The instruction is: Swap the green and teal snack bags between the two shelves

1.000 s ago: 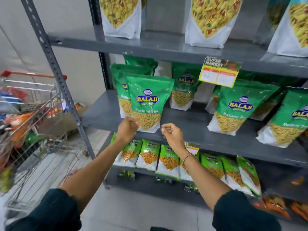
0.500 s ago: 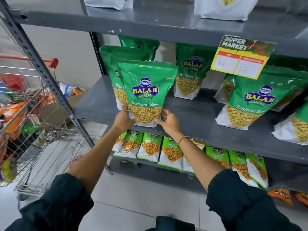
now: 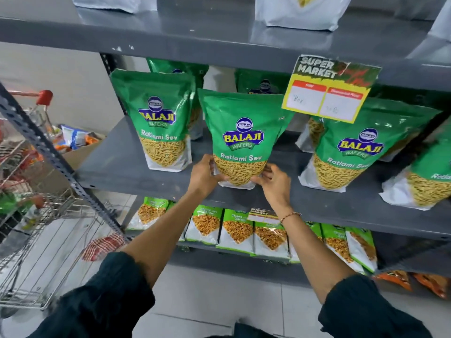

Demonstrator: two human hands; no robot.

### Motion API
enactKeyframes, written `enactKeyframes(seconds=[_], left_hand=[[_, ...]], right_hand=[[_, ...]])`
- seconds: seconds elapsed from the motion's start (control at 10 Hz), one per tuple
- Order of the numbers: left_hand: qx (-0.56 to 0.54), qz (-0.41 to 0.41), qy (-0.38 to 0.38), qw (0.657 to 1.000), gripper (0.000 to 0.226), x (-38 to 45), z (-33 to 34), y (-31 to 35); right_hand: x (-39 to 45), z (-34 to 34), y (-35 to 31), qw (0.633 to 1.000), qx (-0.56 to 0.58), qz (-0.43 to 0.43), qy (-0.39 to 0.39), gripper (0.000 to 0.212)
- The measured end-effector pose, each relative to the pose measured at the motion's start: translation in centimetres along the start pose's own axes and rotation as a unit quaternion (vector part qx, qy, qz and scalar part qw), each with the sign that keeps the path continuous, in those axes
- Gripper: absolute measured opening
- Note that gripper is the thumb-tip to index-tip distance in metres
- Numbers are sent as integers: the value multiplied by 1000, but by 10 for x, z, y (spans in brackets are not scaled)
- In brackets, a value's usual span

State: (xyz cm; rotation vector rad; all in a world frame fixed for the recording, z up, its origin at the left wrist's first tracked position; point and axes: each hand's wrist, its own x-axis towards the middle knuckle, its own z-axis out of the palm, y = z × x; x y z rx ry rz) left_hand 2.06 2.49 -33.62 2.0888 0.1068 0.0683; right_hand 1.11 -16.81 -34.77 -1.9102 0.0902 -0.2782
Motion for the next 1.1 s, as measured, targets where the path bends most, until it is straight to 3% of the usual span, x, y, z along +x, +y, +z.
enactKeyframes(seconds=[0.3,0.8,1.1], left_hand=[[-12,1,-20,1000,68,25,36,25],[-2,-3,-35,999,69,33,40,25],[-11,-13,-66,998,70,20,42,24]], right_hand=[[30,-30,16,999,-33,28,15,44],[39,-26,22,999,-37,10,2,37],[35,-32,17,997,-15,38,-62,55]])
